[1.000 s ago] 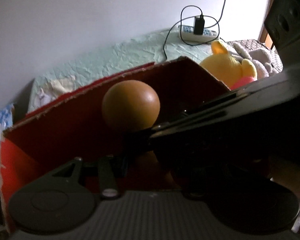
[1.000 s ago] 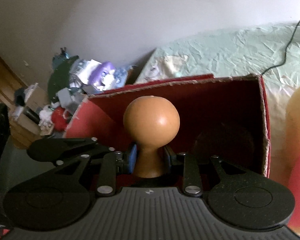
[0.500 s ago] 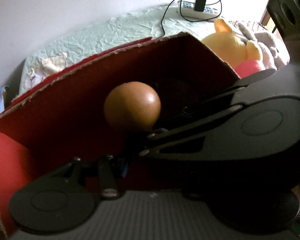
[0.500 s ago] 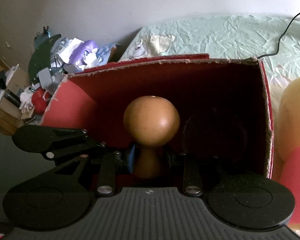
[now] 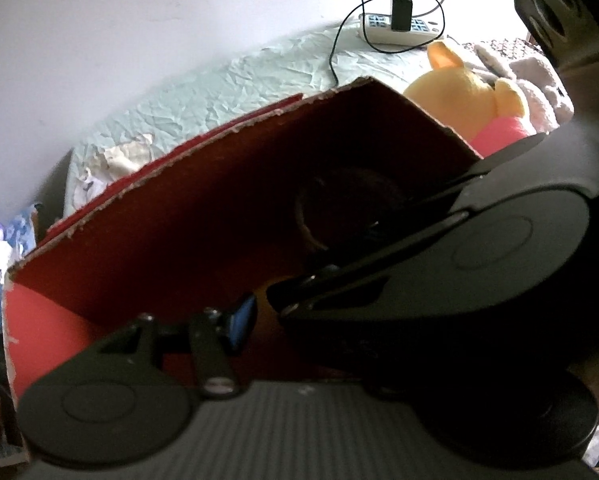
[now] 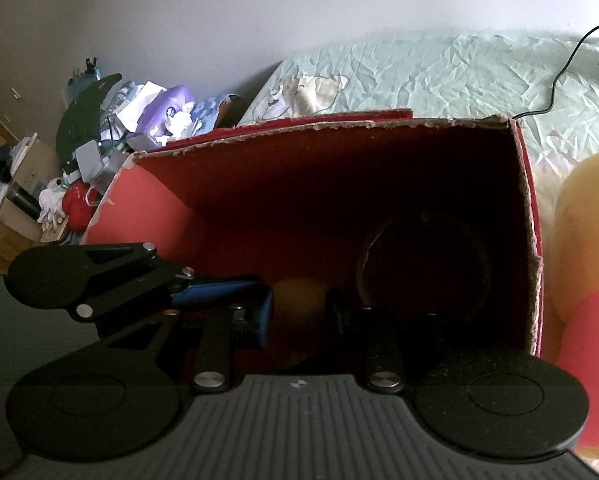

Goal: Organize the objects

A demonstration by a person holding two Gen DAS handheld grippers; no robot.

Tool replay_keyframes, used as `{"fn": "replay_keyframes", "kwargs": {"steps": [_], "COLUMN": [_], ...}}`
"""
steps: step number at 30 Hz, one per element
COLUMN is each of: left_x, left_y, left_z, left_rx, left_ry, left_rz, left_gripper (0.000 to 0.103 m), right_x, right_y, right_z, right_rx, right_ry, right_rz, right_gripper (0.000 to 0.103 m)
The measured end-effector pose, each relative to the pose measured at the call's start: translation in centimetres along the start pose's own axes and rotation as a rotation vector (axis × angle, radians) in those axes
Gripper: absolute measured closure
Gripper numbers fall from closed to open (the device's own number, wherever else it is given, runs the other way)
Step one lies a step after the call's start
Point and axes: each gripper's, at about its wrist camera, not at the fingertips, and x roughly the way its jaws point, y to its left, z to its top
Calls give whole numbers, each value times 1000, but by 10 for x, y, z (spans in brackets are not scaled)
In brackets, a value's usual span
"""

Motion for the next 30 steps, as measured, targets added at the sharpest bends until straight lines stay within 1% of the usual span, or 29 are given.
{"fn": "replay_keyframes", "kwargs": {"steps": [10,15,20,30], "left_x": [0,-1,-2,-4], "left_y": [-5,-4,-5,-4], "left_z": [0,0,1,0], "left_rx": [-3,-20,-32,-52], "left_ry": [-21,-34,-41,-57], "left_rz": [47,76,118,160], "left_gripper": [39,37,32,27], "right_x": [-1,-2,-3,-5], "right_y": [0,0,0,1], "right_z": [-1,-2,-3,-4], "right_rx": [2,6,11,21], "right_ry": [-29,-53,-68,-96], "right_rz": [3,-9,-18,-34], "right_gripper": [74,79,79,84]}}
